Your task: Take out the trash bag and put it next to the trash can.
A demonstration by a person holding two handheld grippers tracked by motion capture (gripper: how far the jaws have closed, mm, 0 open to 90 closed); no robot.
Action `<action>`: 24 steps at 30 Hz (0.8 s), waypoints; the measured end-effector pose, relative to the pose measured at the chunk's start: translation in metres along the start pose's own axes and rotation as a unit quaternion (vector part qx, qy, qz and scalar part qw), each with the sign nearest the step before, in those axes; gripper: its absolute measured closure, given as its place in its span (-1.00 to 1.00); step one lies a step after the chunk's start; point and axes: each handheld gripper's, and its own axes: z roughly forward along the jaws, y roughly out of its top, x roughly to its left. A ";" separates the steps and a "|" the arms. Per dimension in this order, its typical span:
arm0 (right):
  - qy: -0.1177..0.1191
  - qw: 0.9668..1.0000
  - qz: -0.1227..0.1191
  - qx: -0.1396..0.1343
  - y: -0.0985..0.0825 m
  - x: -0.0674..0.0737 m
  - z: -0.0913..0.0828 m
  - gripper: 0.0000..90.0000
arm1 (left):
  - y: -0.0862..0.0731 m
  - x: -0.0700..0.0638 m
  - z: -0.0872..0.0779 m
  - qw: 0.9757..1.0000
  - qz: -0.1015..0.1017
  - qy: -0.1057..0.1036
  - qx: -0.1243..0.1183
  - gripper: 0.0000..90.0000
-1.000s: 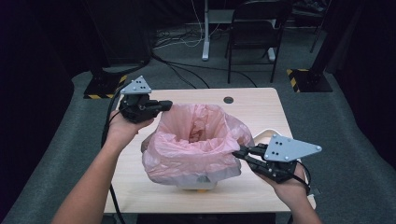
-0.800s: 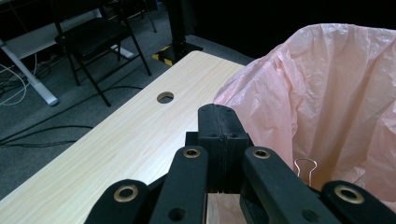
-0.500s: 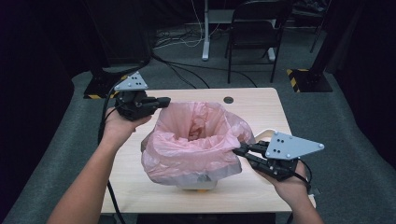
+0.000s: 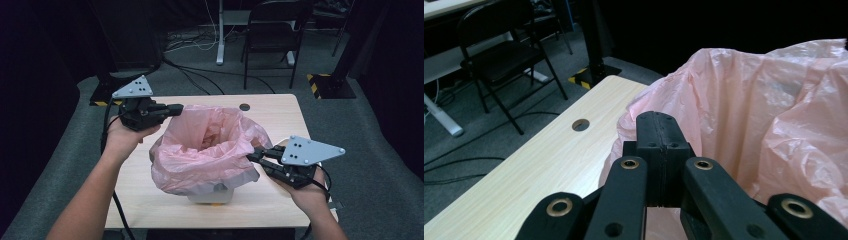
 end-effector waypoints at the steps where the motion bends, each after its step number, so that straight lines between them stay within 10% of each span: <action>1: 0.001 1.000 -0.001 -0.001 0.001 0.000 0.000 0.95 | 0.001 -0.001 -0.001 1.000 -0.002 -0.003 -0.003 1.00; 24: 0.019 1.000 -0.009 -0.009 0.021 -0.002 0.017 0.96 | 0.009 -0.022 -0.014 0.998 0.012 -0.046 -0.031 1.00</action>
